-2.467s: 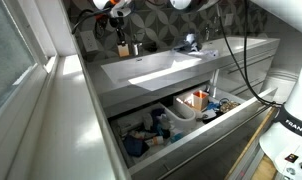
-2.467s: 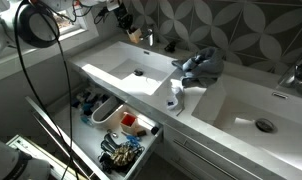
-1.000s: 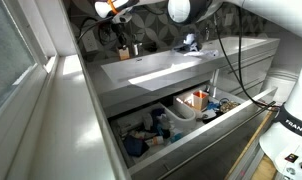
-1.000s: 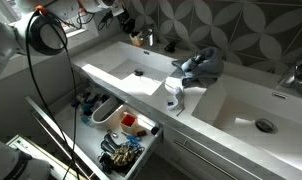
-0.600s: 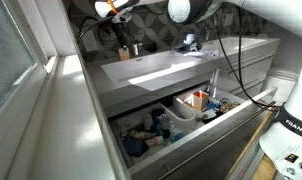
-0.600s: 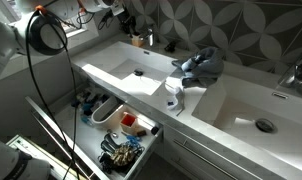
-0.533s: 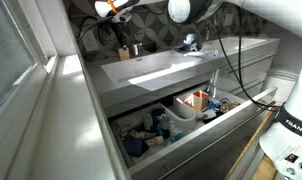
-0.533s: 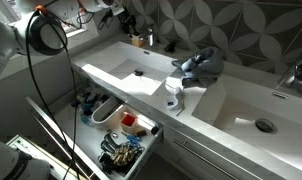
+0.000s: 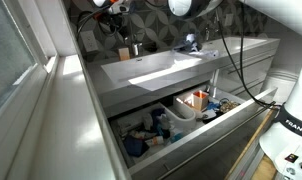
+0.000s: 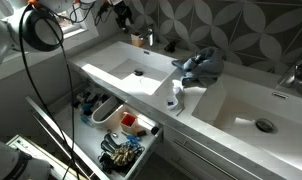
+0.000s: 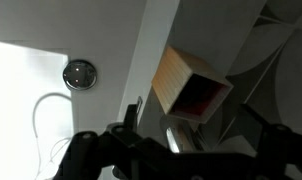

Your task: Pick up the orange and white box on the bathroom counter and put it next to the left tap on the bathroom counter

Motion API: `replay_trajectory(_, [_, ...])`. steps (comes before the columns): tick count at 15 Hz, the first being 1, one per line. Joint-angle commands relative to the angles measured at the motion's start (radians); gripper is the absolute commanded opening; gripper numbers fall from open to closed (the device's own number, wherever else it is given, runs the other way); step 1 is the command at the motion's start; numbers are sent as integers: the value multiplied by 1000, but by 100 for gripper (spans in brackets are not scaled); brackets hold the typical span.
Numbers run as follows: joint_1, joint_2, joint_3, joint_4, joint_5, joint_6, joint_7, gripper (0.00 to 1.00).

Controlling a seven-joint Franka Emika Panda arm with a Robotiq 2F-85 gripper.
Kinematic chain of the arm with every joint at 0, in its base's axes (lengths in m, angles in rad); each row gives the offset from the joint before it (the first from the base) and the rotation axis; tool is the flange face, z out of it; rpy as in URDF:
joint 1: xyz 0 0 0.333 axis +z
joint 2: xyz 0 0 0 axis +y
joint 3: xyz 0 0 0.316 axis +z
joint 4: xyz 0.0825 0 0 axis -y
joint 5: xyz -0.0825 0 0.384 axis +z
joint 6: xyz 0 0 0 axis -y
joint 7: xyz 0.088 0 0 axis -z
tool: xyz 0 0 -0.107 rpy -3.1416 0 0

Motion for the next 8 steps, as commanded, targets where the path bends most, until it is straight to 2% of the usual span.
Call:
replay_trajectory(1, [-8, -91, 24, -43, 0, -126, -204, 100])
replay_trajectory(8, [-24, -210, 19, -75, -11, -318, -625, 100])
